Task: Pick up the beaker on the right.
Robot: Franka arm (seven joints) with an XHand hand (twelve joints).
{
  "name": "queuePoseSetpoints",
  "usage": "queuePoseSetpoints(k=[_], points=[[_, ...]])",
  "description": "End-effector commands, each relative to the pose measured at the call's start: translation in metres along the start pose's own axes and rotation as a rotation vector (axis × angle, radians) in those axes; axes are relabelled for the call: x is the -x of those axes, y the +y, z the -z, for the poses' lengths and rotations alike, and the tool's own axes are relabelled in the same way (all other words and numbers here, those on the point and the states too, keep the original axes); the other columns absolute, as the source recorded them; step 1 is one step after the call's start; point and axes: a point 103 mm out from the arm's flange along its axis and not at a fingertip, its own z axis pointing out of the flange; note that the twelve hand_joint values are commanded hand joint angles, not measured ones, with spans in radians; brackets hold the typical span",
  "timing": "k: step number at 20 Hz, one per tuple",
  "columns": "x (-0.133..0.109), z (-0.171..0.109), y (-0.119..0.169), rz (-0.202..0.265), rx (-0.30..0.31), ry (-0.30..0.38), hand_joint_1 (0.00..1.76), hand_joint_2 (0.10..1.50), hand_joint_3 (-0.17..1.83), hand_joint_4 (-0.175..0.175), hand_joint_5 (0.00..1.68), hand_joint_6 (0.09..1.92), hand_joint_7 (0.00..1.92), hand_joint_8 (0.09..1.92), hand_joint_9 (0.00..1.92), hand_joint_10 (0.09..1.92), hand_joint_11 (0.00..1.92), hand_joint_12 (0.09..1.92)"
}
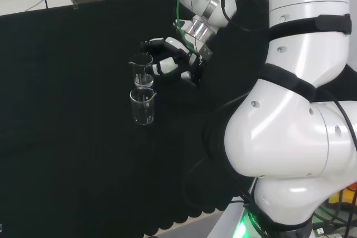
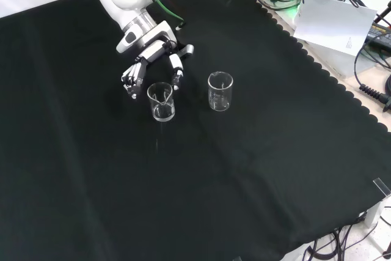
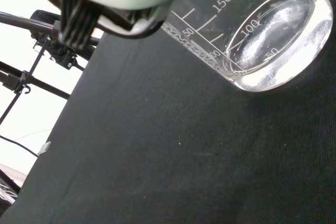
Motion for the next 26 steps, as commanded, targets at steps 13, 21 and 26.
queuePoseSetpoints(k=[13, 21, 26], points=[[0.008, -0.005, 0.003, 0.049, -0.035, 0.018, 1.04, 0.48, 0.72, -0.034, 0.53, 0.13, 0.35, 0.70, 0.46, 0.60, 0.02, 1.37], [0.003, -0.007, 0.003, 0.058, -0.020, 0.061, 1.02, 0.48, 0.72, -0.035, 0.52, 0.13, 0.35, 0.70, 0.47, 0.60, 0.02, 1.37], [0.003, -0.007, 0.003, 0.055, -0.024, 0.076, 1.02, 0.48, 0.72, -0.038, 0.54, 0.15, 0.37, 0.71, 0.50, 0.61, 0.04, 1.38]])
